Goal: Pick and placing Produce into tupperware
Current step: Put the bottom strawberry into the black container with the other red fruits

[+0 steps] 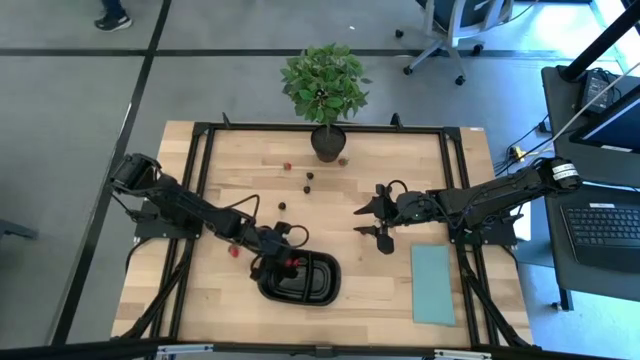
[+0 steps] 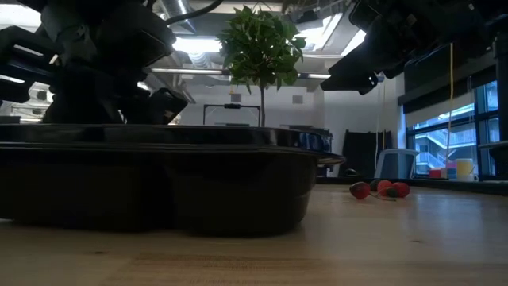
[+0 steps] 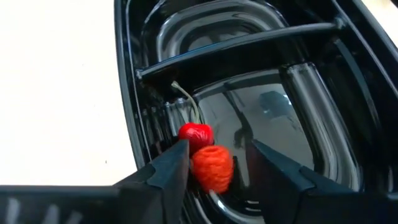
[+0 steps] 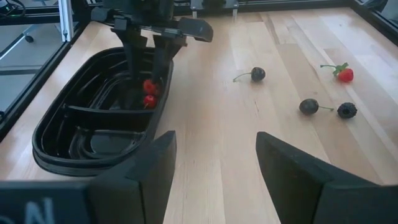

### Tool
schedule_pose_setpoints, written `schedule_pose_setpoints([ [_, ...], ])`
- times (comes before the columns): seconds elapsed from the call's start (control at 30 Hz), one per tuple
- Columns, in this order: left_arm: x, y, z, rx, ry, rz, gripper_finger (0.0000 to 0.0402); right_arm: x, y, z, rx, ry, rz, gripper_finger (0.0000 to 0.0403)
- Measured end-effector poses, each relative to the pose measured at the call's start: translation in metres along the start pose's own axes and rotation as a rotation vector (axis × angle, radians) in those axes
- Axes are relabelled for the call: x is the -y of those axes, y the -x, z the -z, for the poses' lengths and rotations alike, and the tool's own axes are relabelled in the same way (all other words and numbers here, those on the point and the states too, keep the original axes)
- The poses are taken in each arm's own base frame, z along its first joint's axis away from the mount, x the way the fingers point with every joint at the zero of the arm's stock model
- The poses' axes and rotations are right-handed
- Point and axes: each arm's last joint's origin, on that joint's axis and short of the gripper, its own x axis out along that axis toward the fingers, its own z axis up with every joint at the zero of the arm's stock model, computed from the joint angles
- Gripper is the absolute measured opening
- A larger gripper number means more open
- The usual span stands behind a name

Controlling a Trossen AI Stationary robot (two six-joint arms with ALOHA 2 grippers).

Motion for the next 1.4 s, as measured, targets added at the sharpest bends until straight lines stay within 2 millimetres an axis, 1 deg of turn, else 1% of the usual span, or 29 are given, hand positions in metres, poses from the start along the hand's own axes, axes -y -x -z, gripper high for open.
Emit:
schedule_pose_setpoints([
  [0.1,0.0,0.0,0.0,0.0,0.001,-0.001,0.0184,0.0,0.0,0.0,0.0,0.0,0.0,0.0223],
  [0.23,0.0,0.005,-0.003,0.021,0.006,0.0,0.0192,0.0,0.0,0.0,0.0,0.0,0.0,0.0223],
  [0.33,0.0,0.018,-0.01,0.079,0.005,0.01,0.0193,0.0,0.0,0.0,0.0,0.001,0.0,0.0223],
  [0.47,-0.001,0.043,-0.019,0.15,0.0,-0.009,0.0193,0.0,0.0,0.0,0.0,0.001,0.0,0.0223],
  [0.63,-0.01,0.071,-0.013,0.111,0.024,-0.14,0.0193,0.0,0.0,0.0,-0.001,0.002,0.0,0.0223],
  [0.8,-0.024,0.089,-0.005,0.053,0.058,-0.335,0.0193,0.0,0.0,0.0,-0.003,0.006,0.0,0.0223],
  [0.9,-0.032,0.093,-0.003,0.042,0.09,-0.429,0.0193,0.0,0.0,0.0,-0.003,0.006,0.0,0.0223],
  [0.97,-0.037,0.094,-0.002,0.036,0.104,-0.451,0.0193,0.0,0.0,0.0,-0.005,0.006,0.001,0.0223],
  [1.07,-0.039,0.094,0.002,-0.003,0.12,-0.44,0.0193,0.0,0.0,0.001,-0.007,0.007,0.001,0.0223],
  [1.17,-0.037,0.093,0.012,-0.092,0.165,-0.389,0.0193,0.0,0.0,0.001,-0.007,0.007,0.001,0.0223],
  [1.27,-0.034,0.094,0.022,-0.177,0.267,-0.336,0.0193,0.0,0.0,0.001,-0.008,0.007,0.001,0.0223],
  [1.4,-0.031,0.096,0.031,-0.247,0.489,-0.314,0.0191,0.0,0.0,0.001,-0.007,0.035,0.001,0.0223],
])
